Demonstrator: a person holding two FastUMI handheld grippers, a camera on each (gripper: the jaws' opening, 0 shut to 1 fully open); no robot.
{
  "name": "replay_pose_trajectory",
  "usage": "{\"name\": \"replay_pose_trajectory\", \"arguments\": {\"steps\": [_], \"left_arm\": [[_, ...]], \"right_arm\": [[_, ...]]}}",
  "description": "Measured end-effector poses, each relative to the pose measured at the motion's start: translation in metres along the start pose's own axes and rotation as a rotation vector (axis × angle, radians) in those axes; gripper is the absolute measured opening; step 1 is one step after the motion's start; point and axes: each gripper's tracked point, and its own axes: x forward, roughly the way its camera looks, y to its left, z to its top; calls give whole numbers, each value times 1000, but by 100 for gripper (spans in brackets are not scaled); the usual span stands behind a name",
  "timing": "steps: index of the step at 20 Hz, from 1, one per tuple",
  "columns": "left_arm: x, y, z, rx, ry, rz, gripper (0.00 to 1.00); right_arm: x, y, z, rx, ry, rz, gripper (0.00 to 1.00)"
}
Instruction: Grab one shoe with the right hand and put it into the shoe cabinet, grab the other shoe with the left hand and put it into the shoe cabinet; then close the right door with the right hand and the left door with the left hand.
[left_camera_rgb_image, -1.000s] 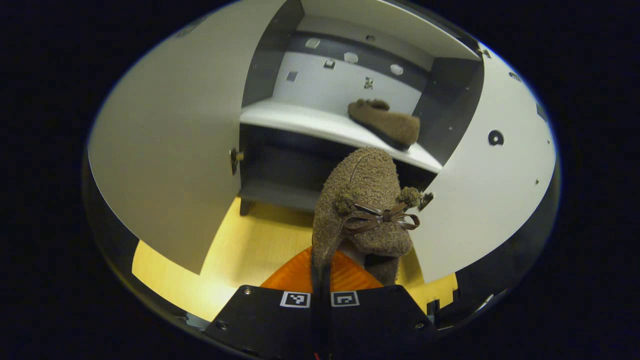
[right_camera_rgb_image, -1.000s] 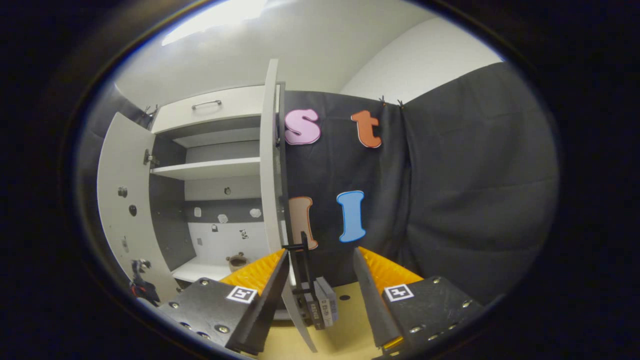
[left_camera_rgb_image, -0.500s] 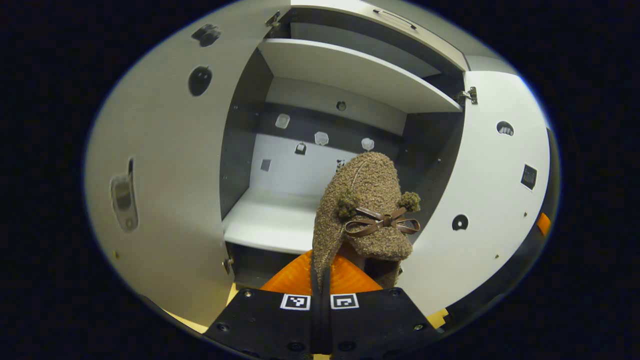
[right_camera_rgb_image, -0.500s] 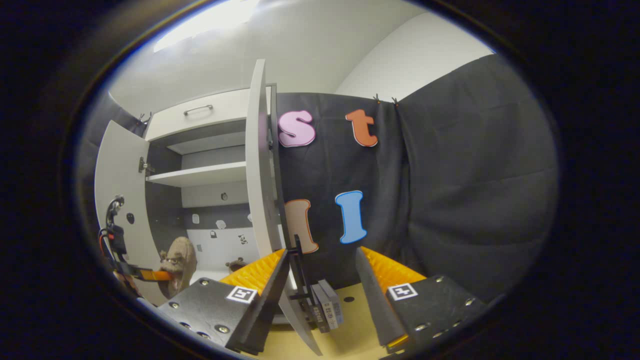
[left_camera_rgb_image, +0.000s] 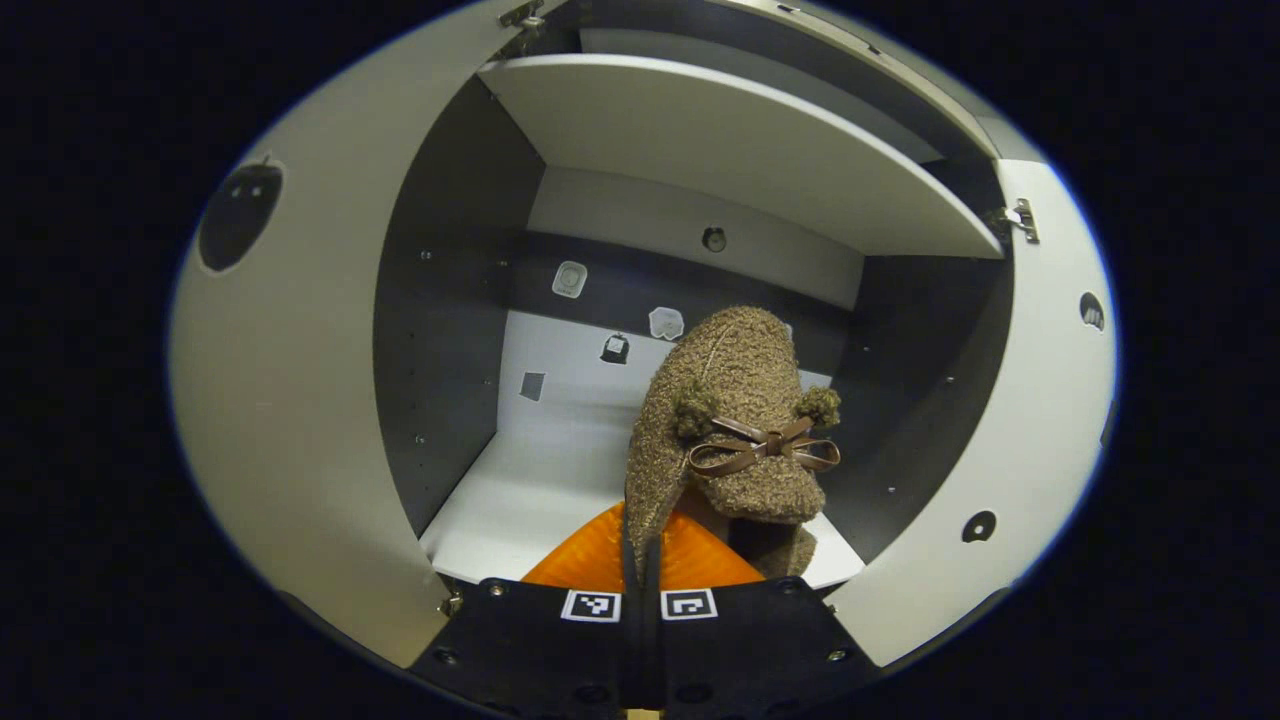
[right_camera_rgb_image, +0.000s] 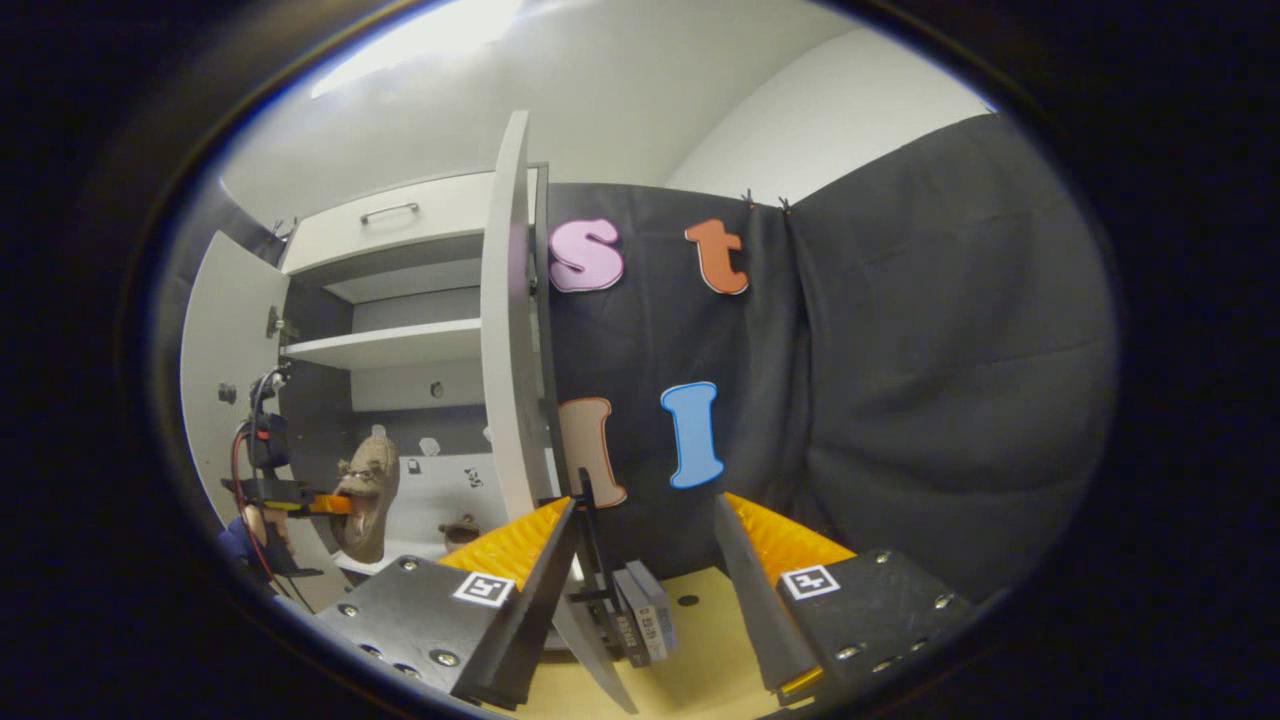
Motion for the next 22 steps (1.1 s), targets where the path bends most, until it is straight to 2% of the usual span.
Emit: {"name": "replay_pose_trajectory", "arguments": {"steps": [7,12,17,22], "left_arm": [[60,28,-44,-35,145,86,1],[85,40,-49,-44,161,131,0],[103,57,-60,51,227,207,1],[112,59,-67,127,273,222,5]], "right_arm": [[-1,-10,7,-31,-18,-32,82],[-1,-18,7,-42,-16,-47,82],[-4,-26,8,-44,-23,-52,82],[-5,-32,6,-61,-14,-49,82]]}}
